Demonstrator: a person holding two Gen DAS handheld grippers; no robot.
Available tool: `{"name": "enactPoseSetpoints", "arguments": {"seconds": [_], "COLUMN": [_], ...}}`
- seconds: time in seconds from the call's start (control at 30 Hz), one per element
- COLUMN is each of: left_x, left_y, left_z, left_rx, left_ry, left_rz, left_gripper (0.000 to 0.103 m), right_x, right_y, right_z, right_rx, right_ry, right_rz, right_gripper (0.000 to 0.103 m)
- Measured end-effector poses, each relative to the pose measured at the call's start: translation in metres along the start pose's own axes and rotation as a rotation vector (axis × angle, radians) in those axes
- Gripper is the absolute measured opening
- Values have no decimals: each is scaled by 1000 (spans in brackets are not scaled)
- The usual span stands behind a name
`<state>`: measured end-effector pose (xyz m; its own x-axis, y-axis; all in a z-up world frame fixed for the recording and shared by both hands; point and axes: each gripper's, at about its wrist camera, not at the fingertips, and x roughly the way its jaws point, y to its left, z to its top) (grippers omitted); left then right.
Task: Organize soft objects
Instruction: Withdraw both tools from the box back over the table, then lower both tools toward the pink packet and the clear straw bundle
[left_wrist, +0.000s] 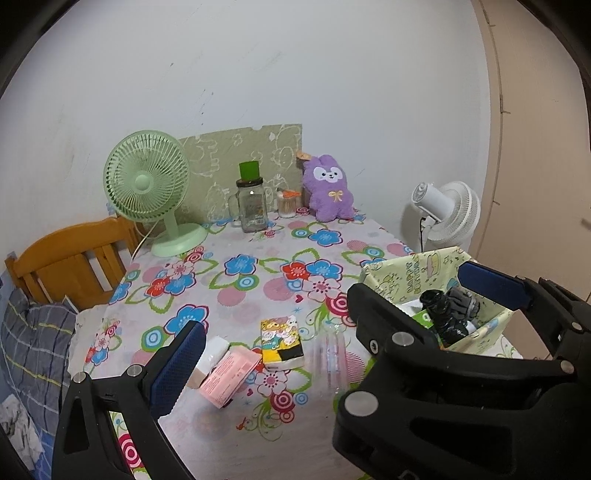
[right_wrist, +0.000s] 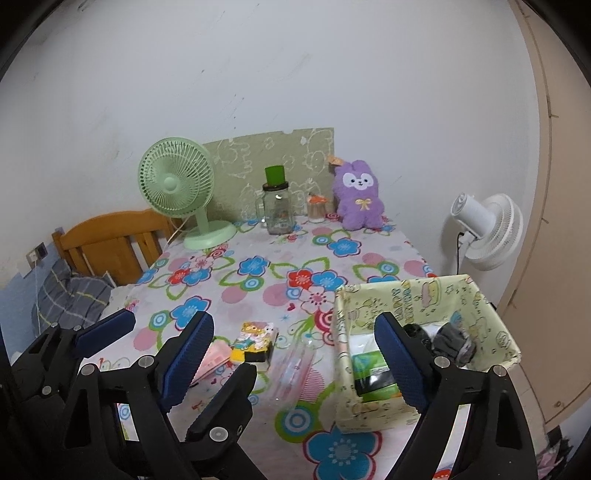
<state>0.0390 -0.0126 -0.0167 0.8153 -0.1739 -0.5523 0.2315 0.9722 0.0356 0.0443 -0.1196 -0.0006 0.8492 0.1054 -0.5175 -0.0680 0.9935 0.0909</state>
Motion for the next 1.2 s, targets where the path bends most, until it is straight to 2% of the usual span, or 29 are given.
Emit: {"name": "enactPoseSetpoints", "arguments": {"seconds": [0.63, 0.73, 0.83, 0.93, 1.2], "left_x": [35, 38, 45, 51, 75], "left_y": [29, 35, 40, 45, 55], "left_z": [-26, -31, -36, -42, -56], "left_rx": [-33, -35, -32, -33, -45], "left_ry": [67, 70, 89, 101, 160], "left_rz": [65, 67, 88, 93, 92], "left_gripper": [102, 102, 102, 102, 102], "right_x": [52, 56, 61, 68, 97], "right_y": [23, 31, 36, 42, 45], "right_z": [-24, -27, -31, -36, -50], "right_rx": [6, -9, -15, -26, -13], "right_ry": [73, 65, 59, 62, 150], "right_rz": [10, 8, -27, -49, -40], "right_gripper": [86, 83, 72, 70, 66]}}
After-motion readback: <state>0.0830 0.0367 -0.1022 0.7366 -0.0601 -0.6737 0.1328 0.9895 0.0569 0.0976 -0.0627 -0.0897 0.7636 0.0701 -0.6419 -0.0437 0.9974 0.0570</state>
